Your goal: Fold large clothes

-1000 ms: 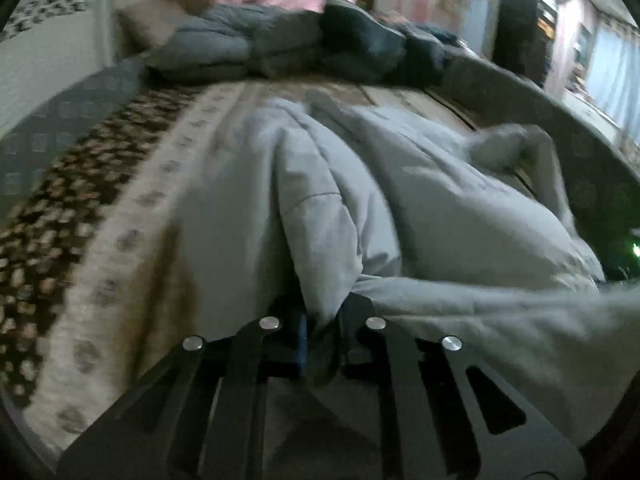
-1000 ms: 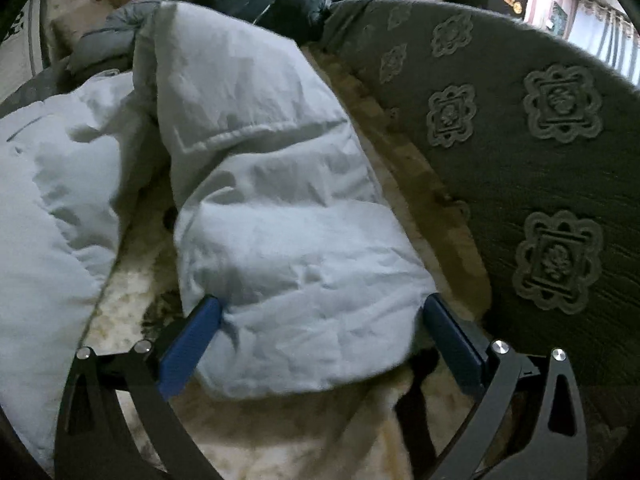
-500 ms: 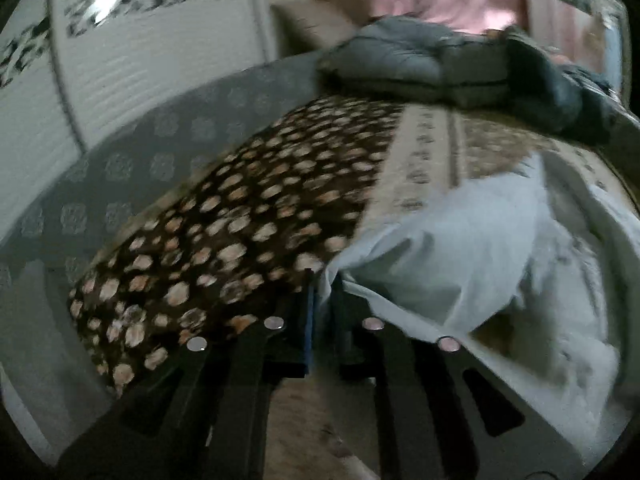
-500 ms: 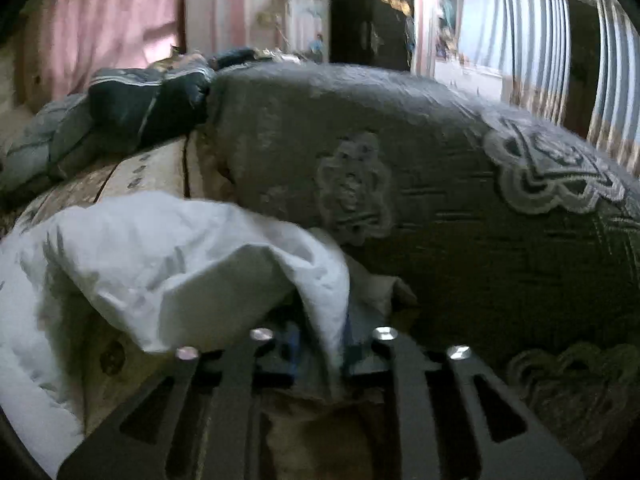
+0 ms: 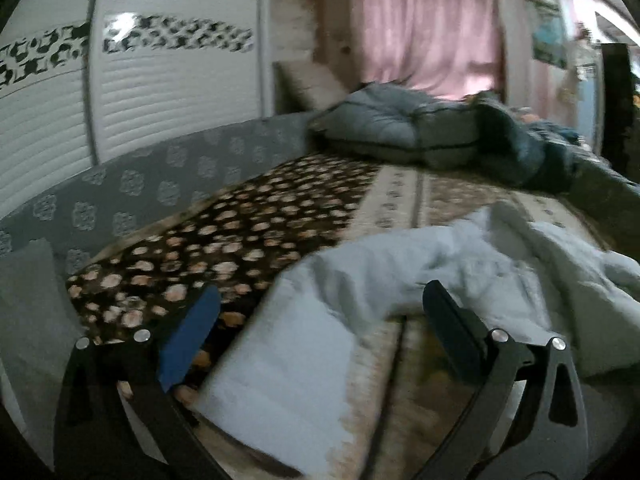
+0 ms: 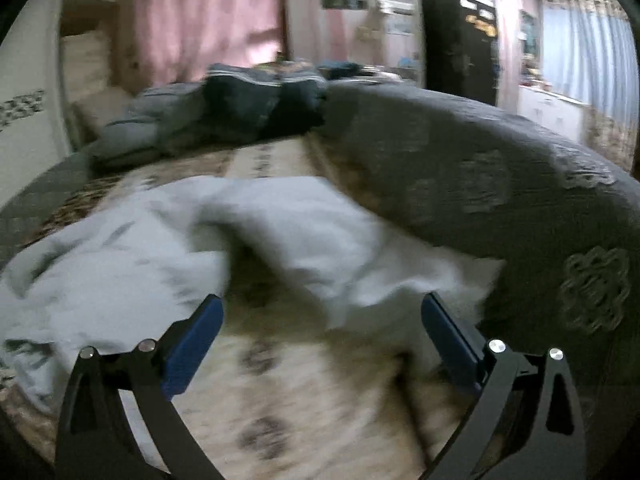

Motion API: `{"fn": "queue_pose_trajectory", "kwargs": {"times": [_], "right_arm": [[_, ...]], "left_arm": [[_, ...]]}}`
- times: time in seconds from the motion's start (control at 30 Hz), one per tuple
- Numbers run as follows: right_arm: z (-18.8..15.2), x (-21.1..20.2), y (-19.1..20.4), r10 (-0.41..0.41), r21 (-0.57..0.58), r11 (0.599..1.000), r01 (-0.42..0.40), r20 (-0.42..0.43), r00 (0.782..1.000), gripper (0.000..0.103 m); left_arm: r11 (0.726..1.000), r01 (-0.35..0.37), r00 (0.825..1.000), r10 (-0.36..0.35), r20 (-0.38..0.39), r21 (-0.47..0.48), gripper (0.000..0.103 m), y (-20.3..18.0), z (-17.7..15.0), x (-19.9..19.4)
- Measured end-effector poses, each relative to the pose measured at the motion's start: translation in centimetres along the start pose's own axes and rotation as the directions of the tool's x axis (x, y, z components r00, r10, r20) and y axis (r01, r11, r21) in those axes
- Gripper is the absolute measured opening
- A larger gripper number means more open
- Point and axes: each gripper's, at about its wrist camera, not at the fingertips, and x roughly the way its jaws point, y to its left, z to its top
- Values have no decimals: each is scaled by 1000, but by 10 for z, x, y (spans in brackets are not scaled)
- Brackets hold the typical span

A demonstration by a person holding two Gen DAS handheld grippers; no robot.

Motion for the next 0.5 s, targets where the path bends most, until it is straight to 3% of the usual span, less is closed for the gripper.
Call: {"fn": "queue_pose_trajectory", "kwargs": {"times": [0.1, 0.27, 0.5], "right_arm": [[-16, 5, 43, 114, -18, 993, -115, -63, 991, 101], [-49, 30, 87, 168, -71, 981, -182, -163, 972, 101], [-73, 60, 104, 151, -131, 973, -189, -251, 956, 101]], "left_arm": [[995, 89, 996, -90, 26, 52, 100, -40, -16, -26], [955, 238, 971, -230, -62, 180, 100, -125, -46, -26], [937, 286, 951, -252, -182, 200, 100, -176, -76, 2]]}}
